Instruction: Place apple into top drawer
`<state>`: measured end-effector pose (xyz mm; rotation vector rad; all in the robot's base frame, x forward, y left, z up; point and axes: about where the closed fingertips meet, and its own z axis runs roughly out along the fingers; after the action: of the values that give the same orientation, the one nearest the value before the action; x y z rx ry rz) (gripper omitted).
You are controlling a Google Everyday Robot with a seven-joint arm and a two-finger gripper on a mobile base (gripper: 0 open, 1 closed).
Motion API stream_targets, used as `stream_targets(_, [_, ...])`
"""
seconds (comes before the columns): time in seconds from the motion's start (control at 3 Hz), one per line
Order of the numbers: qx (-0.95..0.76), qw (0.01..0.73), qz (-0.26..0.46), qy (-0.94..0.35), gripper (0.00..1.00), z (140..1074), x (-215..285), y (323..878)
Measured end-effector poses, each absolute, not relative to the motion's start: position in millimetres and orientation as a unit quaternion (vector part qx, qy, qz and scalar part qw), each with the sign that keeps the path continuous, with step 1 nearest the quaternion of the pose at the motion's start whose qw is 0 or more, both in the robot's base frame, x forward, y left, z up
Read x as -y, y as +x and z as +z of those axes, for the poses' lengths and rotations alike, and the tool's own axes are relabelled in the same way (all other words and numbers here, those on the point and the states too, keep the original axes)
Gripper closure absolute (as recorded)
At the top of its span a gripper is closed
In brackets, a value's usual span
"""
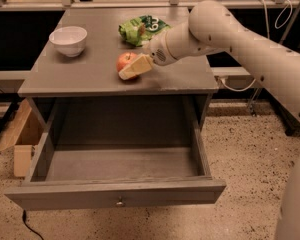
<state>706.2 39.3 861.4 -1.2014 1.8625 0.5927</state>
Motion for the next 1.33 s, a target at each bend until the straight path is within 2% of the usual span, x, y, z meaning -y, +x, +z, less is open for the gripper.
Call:
stream_targets(0.67, [-0.732,0.411,0.246,-0.484,0.62,861.5,-47.2,701.2])
stream_targets(1.0, [-0.721,0.434,0.243,-0.482,0.85,880.8,-37.2,684.6])
stream_targets(1.33, [-0.715,0.467,0.225,-0.47,1.0,908.7,-1.8,656.7])
